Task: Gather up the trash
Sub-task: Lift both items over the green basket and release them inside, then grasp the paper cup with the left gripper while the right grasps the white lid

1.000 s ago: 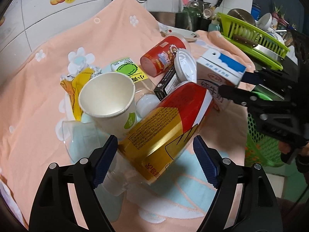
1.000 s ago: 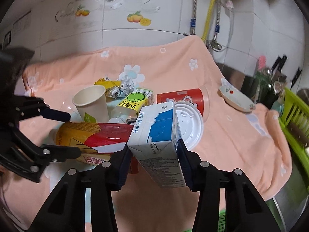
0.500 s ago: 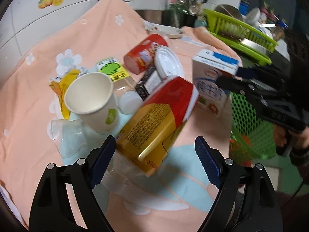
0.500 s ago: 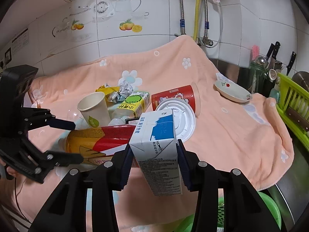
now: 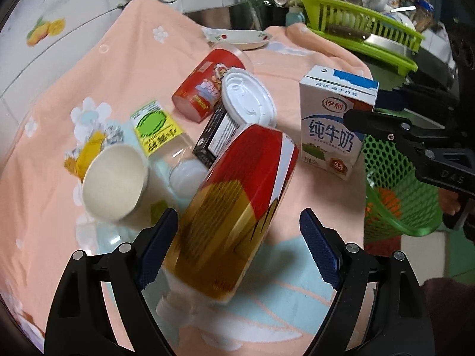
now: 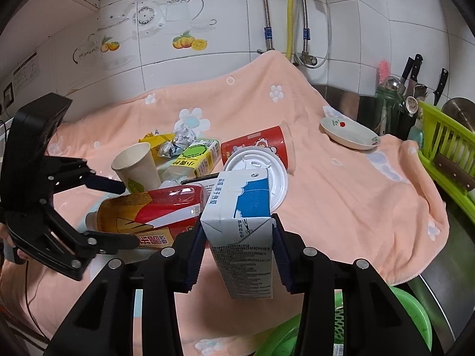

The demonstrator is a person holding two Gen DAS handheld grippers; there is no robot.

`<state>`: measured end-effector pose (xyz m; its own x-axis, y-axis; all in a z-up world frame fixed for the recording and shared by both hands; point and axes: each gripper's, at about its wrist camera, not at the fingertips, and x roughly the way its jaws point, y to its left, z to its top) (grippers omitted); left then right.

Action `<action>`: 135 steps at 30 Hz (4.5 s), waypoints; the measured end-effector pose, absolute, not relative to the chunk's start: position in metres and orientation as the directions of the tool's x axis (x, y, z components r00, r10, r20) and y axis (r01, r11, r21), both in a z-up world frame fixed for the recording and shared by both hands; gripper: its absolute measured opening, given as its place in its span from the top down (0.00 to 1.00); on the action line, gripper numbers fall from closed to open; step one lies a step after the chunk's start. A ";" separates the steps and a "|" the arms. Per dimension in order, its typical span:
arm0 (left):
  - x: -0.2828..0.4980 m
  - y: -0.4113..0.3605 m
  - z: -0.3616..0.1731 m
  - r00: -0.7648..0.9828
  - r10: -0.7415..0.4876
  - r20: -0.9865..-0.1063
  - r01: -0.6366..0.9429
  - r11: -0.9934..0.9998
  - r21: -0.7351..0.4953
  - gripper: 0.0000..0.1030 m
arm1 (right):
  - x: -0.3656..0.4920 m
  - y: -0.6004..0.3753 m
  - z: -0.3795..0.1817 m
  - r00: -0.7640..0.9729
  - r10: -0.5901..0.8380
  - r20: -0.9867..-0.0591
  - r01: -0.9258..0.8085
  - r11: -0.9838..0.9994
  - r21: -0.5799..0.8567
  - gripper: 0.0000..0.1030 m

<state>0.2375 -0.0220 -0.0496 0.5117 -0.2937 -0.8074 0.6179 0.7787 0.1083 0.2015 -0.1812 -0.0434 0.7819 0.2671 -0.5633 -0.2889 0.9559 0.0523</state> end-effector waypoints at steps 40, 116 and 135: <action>0.183 -0.080 -0.023 0.526 -0.407 -0.747 0.603 0.798 -0.010 0.36 | 0.106 -0.269 -0.049 0.817 0.129 -0.562 -0.120 0.991 0.052 0.62; 0.264 0.011 -0.010 0.668 -0.168 -0.725 0.228 0.974 -0.016 0.08 | 0.188 -0.233 -0.053 0.744 0.282 -0.606 -0.263 0.957 0.123 0.12; 0.292 0.030 -0.030 0.634 -0.220 -0.741 0.273 0.961 -0.051 0.08 | 0.281 -0.171 -0.075 0.679 0.367 -0.636 -0.355 0.922 0.154 0.24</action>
<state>0.2920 0.0296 -0.0301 0.6344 -0.2197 -0.7411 0.2728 0.9607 -0.0512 0.2812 -0.1709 -0.0753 0.6786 0.3675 -0.6360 -0.3550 0.9221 0.1539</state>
